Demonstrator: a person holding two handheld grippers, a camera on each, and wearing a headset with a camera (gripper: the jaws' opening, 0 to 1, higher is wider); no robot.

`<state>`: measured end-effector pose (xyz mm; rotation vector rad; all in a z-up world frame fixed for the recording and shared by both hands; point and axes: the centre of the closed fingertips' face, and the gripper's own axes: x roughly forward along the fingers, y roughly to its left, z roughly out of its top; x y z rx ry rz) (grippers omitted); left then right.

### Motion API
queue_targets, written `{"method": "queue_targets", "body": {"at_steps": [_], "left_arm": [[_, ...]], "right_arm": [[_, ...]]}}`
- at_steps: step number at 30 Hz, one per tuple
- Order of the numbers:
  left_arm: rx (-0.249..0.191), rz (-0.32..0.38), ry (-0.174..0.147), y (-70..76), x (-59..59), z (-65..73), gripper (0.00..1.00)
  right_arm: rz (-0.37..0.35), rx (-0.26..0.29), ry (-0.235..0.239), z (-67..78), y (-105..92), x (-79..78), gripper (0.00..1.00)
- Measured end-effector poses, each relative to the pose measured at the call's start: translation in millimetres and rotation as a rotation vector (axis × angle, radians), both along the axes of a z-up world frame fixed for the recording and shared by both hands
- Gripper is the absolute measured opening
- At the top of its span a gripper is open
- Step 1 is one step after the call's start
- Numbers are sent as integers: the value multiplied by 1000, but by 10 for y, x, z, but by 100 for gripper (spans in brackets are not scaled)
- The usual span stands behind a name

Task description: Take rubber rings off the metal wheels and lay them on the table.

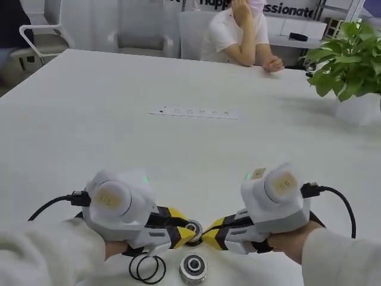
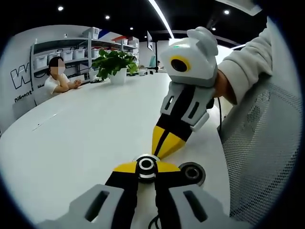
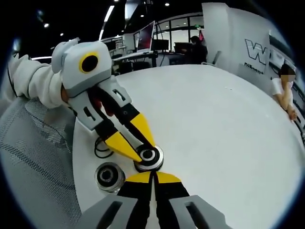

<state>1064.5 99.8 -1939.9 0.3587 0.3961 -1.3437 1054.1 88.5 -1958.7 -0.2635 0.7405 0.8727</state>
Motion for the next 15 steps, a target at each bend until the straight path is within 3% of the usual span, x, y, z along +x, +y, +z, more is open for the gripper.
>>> {"method": "queue_targets", "body": {"at_steps": [6, 8, 15], "left_arm": [[3, -6, -1, 6, -2, 2, 7], [3, -7, 0, 9, -2, 2, 7], [9, -22, 13, 28, -18, 0, 7]], "right_arm": [[-48, 31, 20, 28, -31, 36, 0], [-93, 68, 65, 37, -30, 30, 0], [-182, 163, 130, 64, -51, 65, 0]]}}
